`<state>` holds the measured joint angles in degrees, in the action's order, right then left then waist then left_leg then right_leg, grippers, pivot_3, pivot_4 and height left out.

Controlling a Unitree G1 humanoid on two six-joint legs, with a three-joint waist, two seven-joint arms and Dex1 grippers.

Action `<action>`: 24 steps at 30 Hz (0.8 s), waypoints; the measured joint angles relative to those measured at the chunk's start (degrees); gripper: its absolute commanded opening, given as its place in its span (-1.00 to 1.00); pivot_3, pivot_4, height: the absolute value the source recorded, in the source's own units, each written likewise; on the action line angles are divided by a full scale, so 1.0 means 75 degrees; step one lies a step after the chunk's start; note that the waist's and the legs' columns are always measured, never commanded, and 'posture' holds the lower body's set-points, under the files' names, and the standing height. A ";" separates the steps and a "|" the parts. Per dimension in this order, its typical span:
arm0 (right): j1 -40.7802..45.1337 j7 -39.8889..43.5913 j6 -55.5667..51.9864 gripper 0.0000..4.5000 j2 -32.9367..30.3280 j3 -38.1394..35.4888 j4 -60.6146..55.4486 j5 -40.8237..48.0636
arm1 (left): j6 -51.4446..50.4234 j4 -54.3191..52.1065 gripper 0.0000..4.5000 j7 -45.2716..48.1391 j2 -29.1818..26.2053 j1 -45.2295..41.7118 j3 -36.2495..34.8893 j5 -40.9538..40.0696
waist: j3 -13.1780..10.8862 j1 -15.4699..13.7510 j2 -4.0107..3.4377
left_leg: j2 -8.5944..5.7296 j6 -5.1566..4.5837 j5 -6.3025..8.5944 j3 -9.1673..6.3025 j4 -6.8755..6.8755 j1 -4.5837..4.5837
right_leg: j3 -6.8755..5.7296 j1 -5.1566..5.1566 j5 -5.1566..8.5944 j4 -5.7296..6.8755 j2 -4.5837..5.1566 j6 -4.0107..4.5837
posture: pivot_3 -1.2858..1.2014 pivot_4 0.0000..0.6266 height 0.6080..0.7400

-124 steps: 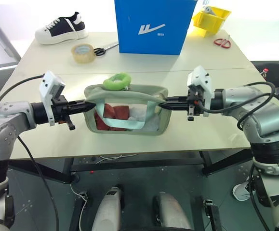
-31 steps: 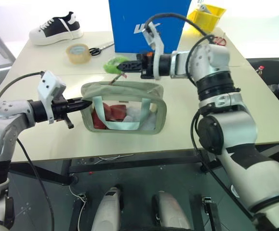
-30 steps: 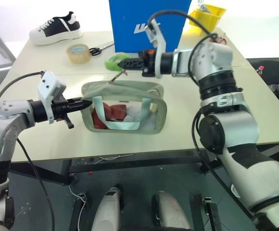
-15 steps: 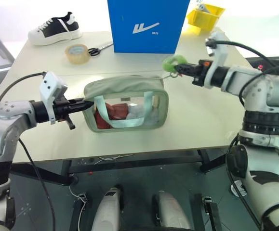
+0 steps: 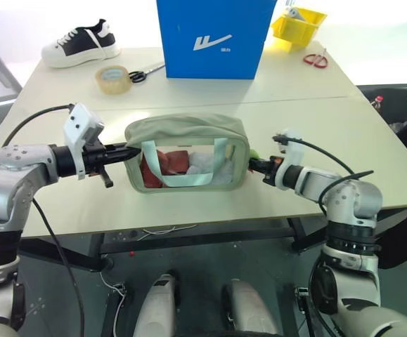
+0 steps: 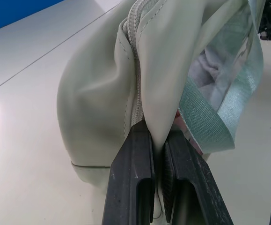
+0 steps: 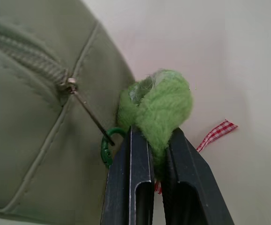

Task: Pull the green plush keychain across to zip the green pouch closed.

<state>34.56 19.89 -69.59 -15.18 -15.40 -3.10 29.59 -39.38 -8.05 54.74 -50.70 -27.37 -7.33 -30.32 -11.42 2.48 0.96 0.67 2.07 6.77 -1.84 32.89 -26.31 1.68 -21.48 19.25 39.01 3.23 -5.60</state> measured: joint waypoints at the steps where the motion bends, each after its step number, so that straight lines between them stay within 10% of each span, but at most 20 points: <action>1: 0.0053 0.0017 0.0042 -0.99 -0.0037 0.0063 0.0025 -0.0001 | -0.0004 -0.0001 -1.00 -0.0014 0.0000 0.0005 -0.0011 0.0008 | 0.0000 0.0000 0.0000 | 0.0000 0.0000 0.0000 0.0000 0.0001 0.0000 | 0.0000 0.0001 0.0000 0.0000 0.0000 0.0000 | 0.03 -0.52 1.00; 5: 0.0451 0.0455 0.0230 -0.27 -0.0657 0.0170 0.0342 0.0066 | -0.0007 -0.0039 -1.00 -0.0032 -0.0009 0.0058 -0.0057 0.0013 | -0.0001 -0.0005 -0.0002 | 0.0000 0.0000 0.0000 0.0002 0.0000 -0.0003 | 0.0001 -0.0004 0.0000 0.0000 0.0002 0.0001 | 0.03 -0.52 1.00; 11: 0.1019 0.2063 0.1627 1.00 -0.2567 0.0834 0.1167 -0.0305 | -0.0148 -0.0068 0.21 -0.0107 0.0008 0.0277 -0.0076 -0.0042 | -0.0003 -0.0019 0.0000 | 0.0001 -0.0002 0.0002 0.0003 0.0000 -0.0011 | 0.0001 -0.0008 0.0002 -0.0007 0.0008 0.0004 | 0.03 -0.52 1.00; 15: 0.1172 0.3833 0.2686 1.00 -0.3779 0.1342 0.1626 -0.0482 | -0.0452 -0.0068 0.98 -0.0032 -0.0067 0.0311 -0.0410 -0.0396 | -0.0014 -0.0026 -0.0010 | -0.0001 -0.0003 0.0002 0.0011 0.0002 -0.0024 | 0.0003 -0.0023 0.0001 -0.0009 0.0005 0.0002 | 0.03 -0.52 1.00; 24: 0.1569 0.5934 0.2609 1.00 -0.4617 0.1325 -0.0276 0.0813 | -0.1053 0.0430 0.98 0.0381 -0.1087 -0.0034 -0.1593 -0.1102 | -0.0014 -0.0001 -0.0010 | 0.0040 -0.0006 0.0010 0.0007 0.0000 -0.0017 | 0.0012 -0.0027 0.0008 -0.0008 -0.0028 0.0038 | 0.03 -0.52 1.00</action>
<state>46.33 64.39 -50.02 -49.81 -5.46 -5.17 35.69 -47.28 -4.83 57.60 -58.86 -27.62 -19.28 -38.58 -11.52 2.47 0.89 0.97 2.02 6.84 -1.79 32.89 -26.44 1.77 -21.69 19.31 38.95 3.02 -5.31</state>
